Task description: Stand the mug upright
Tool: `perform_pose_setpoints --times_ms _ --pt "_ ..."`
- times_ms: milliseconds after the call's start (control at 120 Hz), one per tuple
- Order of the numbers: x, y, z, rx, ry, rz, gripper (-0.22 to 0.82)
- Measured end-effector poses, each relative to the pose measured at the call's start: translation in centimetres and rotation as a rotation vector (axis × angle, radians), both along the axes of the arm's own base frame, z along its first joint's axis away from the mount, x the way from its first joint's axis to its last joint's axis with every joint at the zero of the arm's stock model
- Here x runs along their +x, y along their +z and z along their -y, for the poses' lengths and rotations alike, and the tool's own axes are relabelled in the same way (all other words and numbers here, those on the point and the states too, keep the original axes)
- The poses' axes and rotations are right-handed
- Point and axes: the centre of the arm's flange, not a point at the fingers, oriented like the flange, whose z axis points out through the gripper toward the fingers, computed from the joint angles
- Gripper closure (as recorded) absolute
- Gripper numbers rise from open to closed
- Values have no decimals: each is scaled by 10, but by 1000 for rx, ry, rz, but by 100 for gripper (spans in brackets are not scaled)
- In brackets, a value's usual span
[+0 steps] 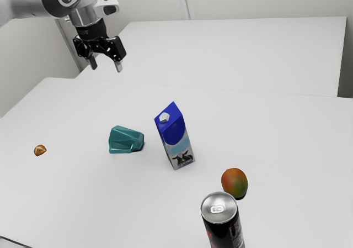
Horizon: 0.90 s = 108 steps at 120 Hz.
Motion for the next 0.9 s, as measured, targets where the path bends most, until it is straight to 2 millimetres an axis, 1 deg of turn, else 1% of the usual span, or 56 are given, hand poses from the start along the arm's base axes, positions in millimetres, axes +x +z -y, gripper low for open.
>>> perform_pose_setpoints --times_ms 150,225,392,567,633,708,825,900 --pt "3 -6 7 0 -3 -10 0" --pt "5 -10 7 0 1 -18 0" --pt "2 -12 -2 6 29 -30 0" --pt "-8 -29 -18 -41 78 -79 0" --pt "-14 -45 -26 -81 93 -98 0" --pt "-19 -67 -36 -127 87 -98 0" --pt "-17 -100 -54 -212 70 -67 0" --pt "-18 -127 -68 -265 71 -64 0"
